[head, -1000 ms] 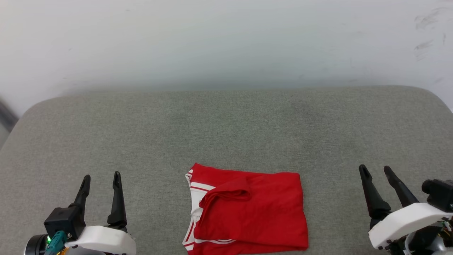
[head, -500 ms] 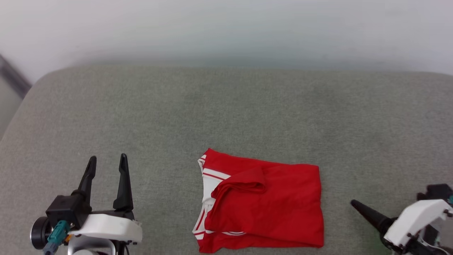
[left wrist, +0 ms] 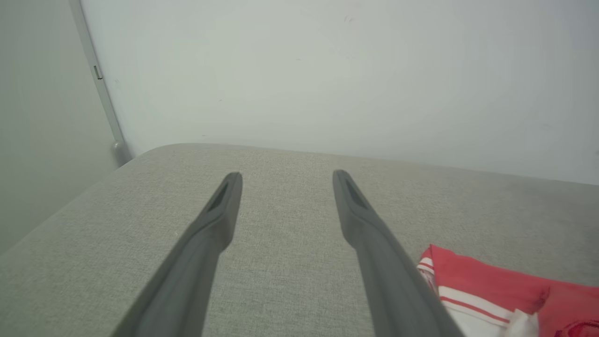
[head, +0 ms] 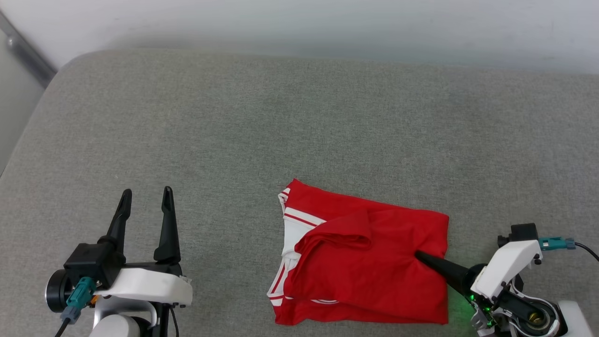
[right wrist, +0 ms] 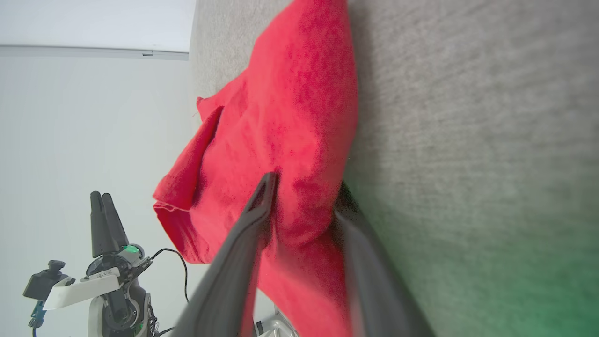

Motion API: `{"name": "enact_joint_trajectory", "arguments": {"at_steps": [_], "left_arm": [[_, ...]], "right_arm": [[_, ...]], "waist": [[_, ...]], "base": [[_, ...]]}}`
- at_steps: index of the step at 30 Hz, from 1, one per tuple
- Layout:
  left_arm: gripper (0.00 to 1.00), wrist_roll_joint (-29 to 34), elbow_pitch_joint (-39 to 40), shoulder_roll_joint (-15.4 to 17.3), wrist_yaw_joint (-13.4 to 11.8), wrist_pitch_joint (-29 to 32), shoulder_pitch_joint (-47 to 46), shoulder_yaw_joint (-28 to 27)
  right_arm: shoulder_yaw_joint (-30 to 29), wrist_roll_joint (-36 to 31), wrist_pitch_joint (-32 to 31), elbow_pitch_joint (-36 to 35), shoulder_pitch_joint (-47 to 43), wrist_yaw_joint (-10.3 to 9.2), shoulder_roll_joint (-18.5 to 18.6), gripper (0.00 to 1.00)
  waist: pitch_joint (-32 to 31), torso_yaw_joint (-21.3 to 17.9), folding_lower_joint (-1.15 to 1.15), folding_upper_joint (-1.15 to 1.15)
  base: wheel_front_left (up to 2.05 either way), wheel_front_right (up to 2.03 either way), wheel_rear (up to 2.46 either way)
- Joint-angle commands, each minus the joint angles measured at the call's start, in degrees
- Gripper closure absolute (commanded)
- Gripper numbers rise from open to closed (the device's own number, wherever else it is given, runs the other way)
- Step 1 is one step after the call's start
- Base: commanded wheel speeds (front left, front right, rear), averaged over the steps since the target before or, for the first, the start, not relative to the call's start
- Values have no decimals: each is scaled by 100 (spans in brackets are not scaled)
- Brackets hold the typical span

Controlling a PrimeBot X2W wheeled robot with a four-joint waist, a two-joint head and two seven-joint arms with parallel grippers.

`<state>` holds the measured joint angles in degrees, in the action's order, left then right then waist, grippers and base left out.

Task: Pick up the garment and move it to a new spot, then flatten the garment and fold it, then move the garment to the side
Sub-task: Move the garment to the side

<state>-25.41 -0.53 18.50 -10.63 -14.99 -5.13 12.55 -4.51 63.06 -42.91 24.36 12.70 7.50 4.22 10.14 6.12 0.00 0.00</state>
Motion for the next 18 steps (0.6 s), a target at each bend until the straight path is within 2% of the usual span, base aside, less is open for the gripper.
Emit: {"name": "enact_joint_trajectory", "arguments": {"at_steps": [1,5,9,14,18], "left_arm": [[0,31,-28,-37,22,-25,-73,-35],[0,69,-89,-71,55,-25,3,-92],[0,113,-124,-80,52,-25,113,-137],[0,162,-74,-16,55,-24,222,-173],[0,196,33,33,21,-24,321,-209]], "right_arm": [[78,82,14,99,16,-2,-9,100],[244,226,84,50,77,-2,75,100],[602,-55,318,-213,59,-2,382,100],[1253,-1110,736,-374,9,-2,985,100],[1507,-2111,928,-288,141,-2,1355,100]], "waist": [[-16,24,0,0],[-131,25,0,0],[-293,-38,0,0],[-470,-245,0,0],[-528,-570,0,0]], "base": [[0,0,0],[0,0,0],[0,0,0],[0,0,0],[0,0,0]]}}
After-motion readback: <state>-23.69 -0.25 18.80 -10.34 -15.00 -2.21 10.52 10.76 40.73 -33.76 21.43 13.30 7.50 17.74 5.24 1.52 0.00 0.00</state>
